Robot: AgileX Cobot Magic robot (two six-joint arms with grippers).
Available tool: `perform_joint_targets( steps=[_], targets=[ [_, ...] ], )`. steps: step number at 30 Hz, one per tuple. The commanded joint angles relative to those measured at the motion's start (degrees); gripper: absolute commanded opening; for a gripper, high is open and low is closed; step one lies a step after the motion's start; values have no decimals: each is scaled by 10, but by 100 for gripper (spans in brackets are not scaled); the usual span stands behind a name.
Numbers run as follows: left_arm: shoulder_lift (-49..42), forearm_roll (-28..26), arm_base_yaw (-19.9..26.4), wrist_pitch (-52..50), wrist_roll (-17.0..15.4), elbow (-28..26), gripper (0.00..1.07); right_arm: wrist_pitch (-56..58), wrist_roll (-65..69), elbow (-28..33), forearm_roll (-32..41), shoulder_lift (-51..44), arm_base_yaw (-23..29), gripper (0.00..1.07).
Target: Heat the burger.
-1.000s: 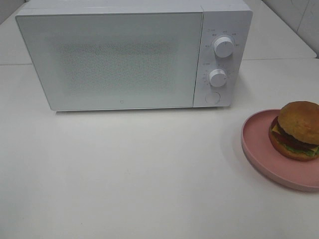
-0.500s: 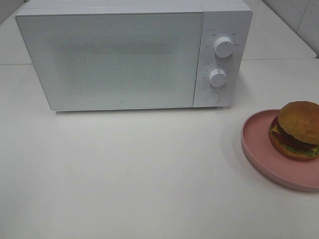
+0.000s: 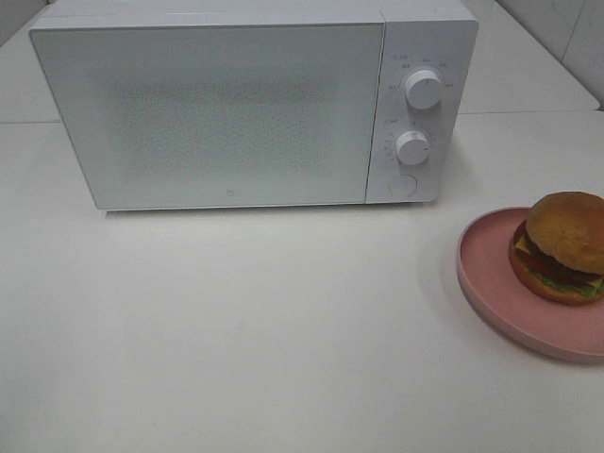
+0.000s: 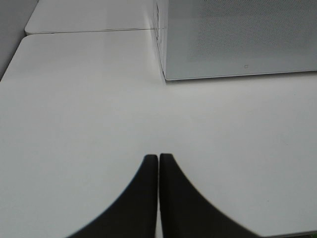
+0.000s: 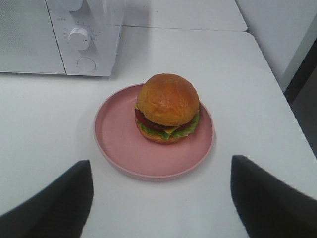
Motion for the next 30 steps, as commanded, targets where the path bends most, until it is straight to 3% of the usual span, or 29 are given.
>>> perform_joint_targets(
  steps=[1, 30],
  targets=[
    [-7, -5, 2, -6, -2, 1, 0, -4, -2, -1, 1, -17, -3, 70],
    [-13, -5, 2, -6, -2, 1, 0, -4, -2, -1, 1, -17, -3, 70]
  ],
)
